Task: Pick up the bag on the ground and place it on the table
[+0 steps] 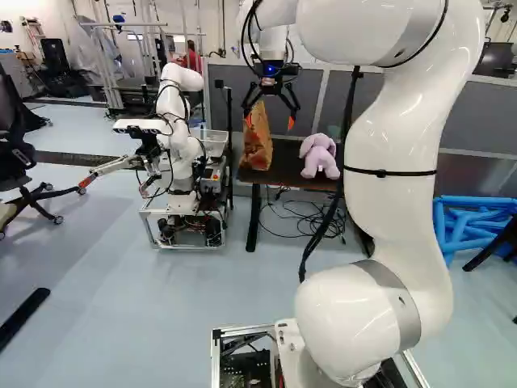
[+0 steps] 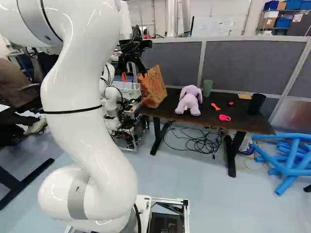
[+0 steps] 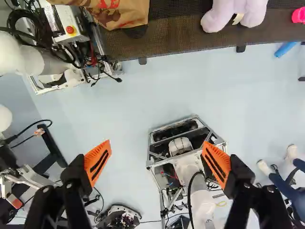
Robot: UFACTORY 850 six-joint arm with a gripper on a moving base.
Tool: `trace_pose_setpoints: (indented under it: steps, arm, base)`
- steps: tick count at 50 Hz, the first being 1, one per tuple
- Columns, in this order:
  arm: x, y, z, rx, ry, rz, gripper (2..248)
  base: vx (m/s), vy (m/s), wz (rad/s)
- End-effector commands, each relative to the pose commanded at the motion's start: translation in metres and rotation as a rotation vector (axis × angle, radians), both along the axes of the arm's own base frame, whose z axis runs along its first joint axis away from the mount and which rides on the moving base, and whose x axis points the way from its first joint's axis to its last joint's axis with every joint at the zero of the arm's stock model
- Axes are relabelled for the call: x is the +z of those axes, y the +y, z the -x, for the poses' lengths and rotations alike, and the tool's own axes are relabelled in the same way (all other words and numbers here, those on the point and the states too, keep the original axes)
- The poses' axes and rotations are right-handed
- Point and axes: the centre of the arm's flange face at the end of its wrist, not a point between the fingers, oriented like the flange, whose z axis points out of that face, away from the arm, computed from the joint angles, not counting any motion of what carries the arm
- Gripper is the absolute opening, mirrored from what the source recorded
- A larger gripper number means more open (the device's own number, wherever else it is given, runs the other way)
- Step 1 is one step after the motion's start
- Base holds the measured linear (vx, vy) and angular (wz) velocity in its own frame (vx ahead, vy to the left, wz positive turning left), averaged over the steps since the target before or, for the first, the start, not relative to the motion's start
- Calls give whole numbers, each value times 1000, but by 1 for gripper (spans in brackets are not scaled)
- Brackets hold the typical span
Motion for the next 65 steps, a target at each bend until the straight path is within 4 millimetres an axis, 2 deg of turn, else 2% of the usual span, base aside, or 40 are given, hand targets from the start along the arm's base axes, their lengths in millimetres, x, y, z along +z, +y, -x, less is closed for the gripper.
trace_pose_setpoints:
  steps: [33,65]
  arm:
    - [-12,-3,3,16,-44,-8,247]
    - [-41,-9,14,54,-153,-23,247]
  base:
    - [0,0,0]
    - [0,0,0]
